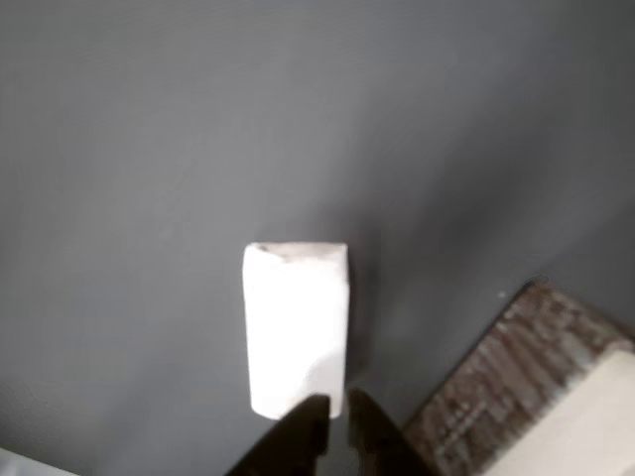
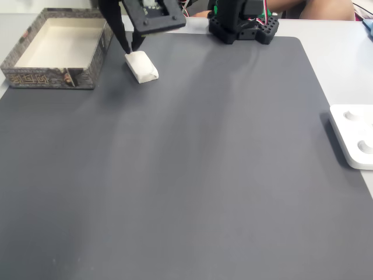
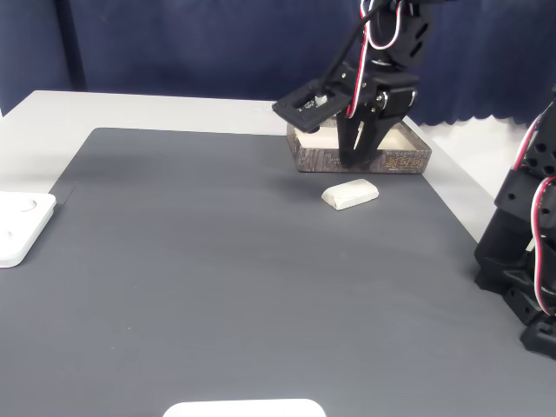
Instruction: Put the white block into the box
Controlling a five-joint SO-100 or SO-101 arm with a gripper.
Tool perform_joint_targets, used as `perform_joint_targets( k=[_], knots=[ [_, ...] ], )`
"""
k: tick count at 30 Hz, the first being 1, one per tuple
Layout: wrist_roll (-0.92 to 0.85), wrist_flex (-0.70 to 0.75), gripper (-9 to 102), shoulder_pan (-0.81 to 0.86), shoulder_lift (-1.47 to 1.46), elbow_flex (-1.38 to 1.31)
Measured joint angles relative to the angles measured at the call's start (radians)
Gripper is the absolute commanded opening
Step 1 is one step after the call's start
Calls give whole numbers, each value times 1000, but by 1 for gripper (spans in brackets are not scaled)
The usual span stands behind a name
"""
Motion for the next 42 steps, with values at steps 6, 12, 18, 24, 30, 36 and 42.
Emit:
perform_joint_targets(
  k=[6, 12, 18, 24, 30, 36, 42],
  knots=[
    [21, 0, -2, 0, 0, 0],
    [74, 0, -1, 0, 0, 0],
    [104, 0, 17, 0, 0, 0],
    [146, -2, 23, 0, 0, 0],
    [147, -2, 29, 11, 0, -2],
    [149, -9, 31, 35, -57, -55],
    [152, -57, 32, 38, -103, -83]
  ],
)
